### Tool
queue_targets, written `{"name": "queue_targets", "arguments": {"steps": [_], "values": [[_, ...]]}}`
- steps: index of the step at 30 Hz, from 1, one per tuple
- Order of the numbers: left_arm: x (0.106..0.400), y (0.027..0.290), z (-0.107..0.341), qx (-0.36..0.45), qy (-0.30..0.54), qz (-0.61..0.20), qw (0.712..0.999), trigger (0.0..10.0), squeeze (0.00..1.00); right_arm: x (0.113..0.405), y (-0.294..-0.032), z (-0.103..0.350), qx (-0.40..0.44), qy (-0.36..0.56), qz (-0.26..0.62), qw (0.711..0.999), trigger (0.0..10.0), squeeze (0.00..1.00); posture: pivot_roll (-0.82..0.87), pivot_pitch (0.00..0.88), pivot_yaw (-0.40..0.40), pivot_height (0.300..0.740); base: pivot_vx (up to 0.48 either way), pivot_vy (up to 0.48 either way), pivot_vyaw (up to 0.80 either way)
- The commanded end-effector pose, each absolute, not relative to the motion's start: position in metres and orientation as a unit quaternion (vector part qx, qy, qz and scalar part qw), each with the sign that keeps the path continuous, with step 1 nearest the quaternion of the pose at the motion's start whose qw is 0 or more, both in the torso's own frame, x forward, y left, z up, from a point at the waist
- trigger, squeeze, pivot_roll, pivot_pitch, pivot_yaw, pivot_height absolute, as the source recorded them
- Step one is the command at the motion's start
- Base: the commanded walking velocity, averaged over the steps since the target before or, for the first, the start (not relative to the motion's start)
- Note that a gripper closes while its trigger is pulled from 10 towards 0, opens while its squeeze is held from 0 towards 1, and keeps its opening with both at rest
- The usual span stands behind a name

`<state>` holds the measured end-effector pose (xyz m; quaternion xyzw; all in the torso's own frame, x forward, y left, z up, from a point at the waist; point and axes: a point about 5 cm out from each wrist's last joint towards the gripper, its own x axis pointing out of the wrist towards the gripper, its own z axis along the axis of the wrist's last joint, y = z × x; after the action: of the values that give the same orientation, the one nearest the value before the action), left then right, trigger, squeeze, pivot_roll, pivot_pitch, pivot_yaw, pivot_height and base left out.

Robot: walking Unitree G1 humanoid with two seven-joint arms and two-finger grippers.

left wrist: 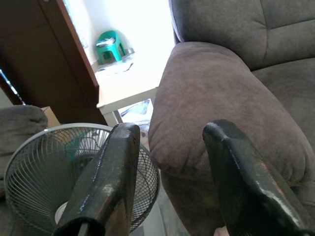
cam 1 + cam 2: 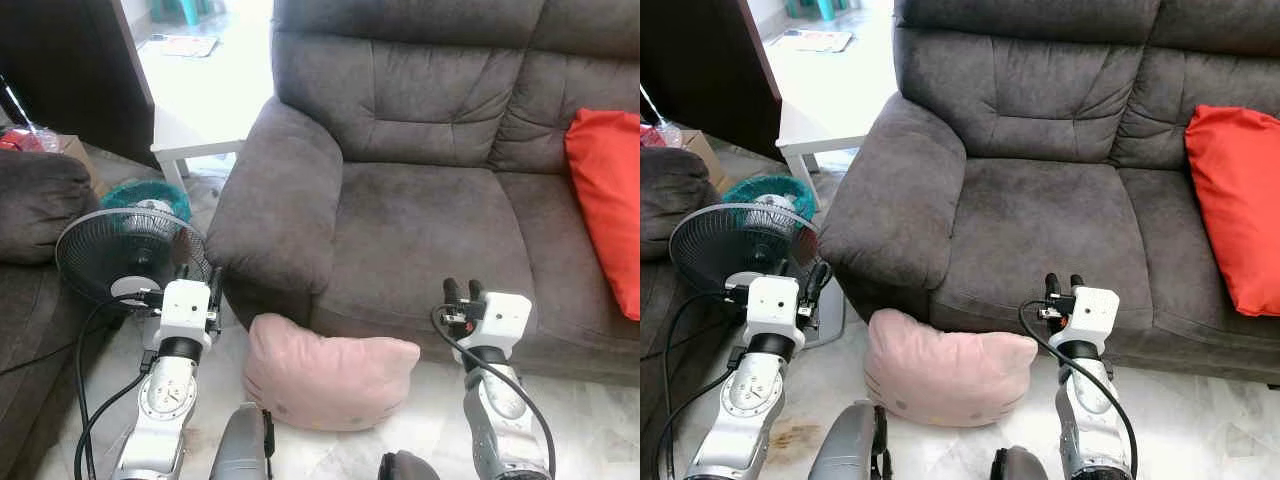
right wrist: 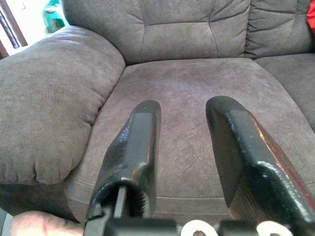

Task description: Move the pillow to the sofa from floor

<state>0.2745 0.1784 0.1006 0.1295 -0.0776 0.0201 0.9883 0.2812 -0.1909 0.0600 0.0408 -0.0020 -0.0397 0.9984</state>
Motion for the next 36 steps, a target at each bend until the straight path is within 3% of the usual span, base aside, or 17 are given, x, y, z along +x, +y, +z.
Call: {"name": "queue_targets", "arguments": {"steps": [1, 23, 36], "values": [[0.2748, 0.1789, 0.1012, 0.130, -0.078, 0.022, 0.988, 10.0, 0.00, 0.2806, -0.1920, 0.0573, 0.041, 0.003, -0.042, 0.998, 10.0, 0.00, 0.15, 0.080, -0.027, 0.621, 0.000, 0.000, 0.00], [0.2748, 0.1786, 0.1000, 0.128, -0.074, 0.022, 0.989, 10.0, 0.00, 0.2812, -0.1916, 0.0555, 0.040, 0.012, -0.041, 0.998, 10.0, 0.00, 0.15, 0.089, -0.028, 0.621, 0.000, 0.000, 0.00], [0.2744, 0.1795, 0.0991, 0.129, -0.070, 0.022, 0.989, 10.0, 0.00, 0.2810, -0.1923, 0.0547, 0.043, 0.010, -0.043, 0.998, 10.0, 0.00, 0.15, 0.094, -0.026, 0.569, 0.000, 0.000, 0.00]]}}
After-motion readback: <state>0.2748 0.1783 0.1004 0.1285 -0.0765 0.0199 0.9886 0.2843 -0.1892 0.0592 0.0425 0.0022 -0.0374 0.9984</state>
